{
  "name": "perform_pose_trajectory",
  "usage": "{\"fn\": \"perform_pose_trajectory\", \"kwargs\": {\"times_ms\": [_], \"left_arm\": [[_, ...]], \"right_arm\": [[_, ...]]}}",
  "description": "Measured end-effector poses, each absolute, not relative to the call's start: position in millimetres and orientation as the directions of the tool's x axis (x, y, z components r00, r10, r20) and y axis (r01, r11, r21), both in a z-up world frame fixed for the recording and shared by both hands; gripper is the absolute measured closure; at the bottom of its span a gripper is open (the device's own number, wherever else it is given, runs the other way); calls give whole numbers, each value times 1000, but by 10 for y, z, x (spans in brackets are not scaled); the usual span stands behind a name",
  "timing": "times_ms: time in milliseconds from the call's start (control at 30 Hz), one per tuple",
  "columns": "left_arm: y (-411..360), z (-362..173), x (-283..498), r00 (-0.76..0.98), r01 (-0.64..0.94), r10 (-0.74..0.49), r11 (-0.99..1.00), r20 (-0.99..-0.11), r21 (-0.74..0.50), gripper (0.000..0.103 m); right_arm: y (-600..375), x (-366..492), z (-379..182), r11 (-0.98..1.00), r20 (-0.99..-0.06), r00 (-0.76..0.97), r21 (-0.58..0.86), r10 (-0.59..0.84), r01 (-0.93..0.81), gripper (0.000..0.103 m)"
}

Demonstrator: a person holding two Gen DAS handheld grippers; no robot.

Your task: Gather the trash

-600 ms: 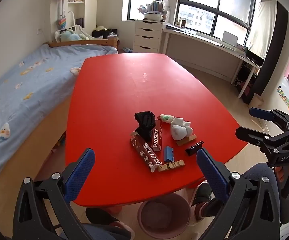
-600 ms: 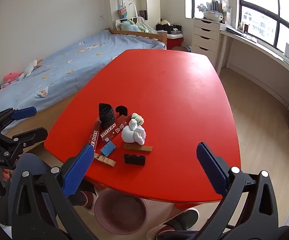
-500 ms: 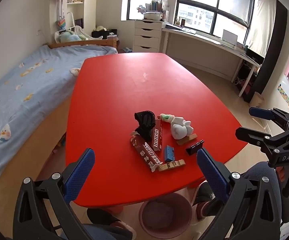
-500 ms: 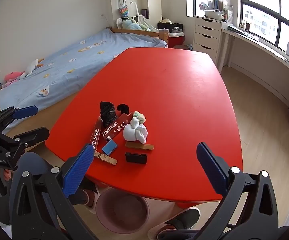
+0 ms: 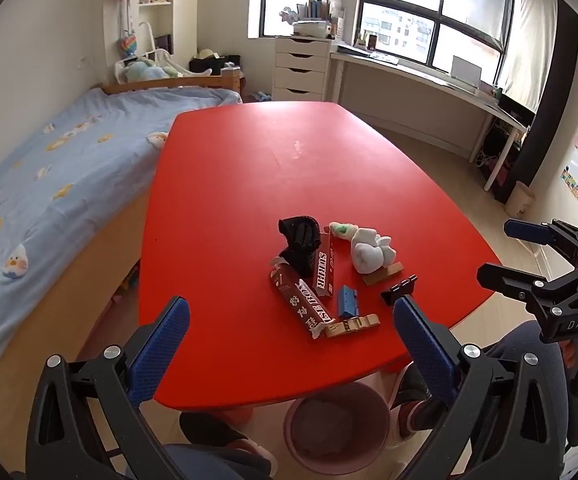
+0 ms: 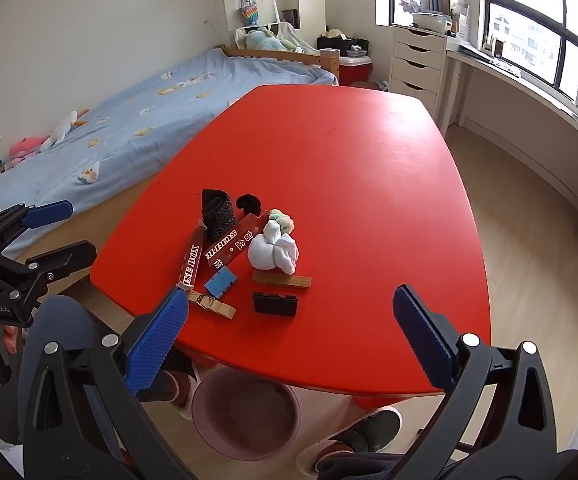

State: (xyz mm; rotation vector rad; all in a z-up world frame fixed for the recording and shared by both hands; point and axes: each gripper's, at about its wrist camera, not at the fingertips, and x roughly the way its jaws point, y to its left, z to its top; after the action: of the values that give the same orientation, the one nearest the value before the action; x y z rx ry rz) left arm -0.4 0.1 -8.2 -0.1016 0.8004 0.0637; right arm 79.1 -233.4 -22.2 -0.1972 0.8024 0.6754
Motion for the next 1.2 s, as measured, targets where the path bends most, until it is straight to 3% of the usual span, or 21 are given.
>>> {"fn": "perform_pose_trajectory", "kwargs": {"times_ms": [1200], "left_arm": [[40, -77, -34, 690, -104, 15, 992, -724, -78, 5]], "right_arm": [[-2409, 769, -53, 775, -718, 499, 90, 486, -625, 3]]}}
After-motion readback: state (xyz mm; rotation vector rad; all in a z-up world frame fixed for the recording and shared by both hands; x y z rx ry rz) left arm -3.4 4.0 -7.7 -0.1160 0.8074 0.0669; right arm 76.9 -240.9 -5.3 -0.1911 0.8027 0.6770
